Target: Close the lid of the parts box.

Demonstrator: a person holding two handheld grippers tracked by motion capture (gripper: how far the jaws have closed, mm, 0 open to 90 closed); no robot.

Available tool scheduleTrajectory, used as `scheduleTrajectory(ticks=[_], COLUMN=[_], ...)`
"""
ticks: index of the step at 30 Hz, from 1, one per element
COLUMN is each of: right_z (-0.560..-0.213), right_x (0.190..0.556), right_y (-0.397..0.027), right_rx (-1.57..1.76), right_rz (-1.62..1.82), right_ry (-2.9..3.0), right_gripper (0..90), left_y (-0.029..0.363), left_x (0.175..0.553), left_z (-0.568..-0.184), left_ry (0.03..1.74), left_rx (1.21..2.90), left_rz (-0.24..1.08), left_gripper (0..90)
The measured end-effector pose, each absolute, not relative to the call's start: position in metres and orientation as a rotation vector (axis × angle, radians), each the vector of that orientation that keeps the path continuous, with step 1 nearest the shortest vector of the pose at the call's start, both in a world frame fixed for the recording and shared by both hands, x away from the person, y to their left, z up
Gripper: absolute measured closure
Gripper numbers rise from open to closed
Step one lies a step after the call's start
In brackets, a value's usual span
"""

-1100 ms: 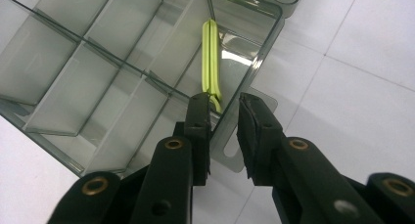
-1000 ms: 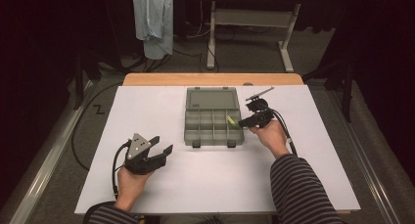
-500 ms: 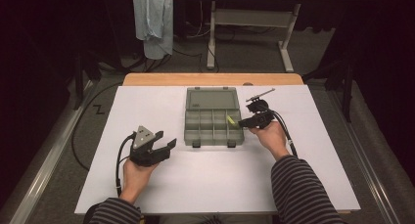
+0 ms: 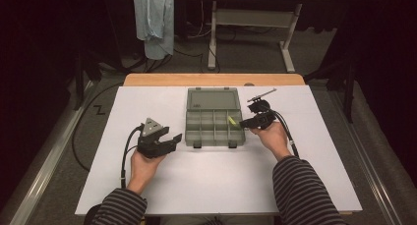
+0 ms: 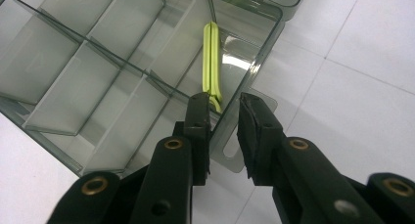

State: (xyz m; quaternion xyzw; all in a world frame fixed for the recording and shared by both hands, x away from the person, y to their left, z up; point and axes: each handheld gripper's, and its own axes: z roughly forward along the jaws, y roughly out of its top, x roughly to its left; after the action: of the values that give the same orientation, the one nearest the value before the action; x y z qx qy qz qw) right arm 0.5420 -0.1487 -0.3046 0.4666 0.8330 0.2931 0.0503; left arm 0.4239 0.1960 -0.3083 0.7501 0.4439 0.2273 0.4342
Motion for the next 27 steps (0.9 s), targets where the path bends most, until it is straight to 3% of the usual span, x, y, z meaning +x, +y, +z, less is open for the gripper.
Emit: scheduleTrajectory(ticks=[27], right_z=[-0.304], right_x=[0.543], right_y=[-0.149], right_rx=[1.421], right_rz=[0.894], right_ry=[2.54], right_gripper=[76.8], left_y=[0.176], left_x=[0.482], left_z=[-0.286], left_ry=[1.2], left_rx=[1.986], left_rz=[0.482], left_gripper=[42.5])
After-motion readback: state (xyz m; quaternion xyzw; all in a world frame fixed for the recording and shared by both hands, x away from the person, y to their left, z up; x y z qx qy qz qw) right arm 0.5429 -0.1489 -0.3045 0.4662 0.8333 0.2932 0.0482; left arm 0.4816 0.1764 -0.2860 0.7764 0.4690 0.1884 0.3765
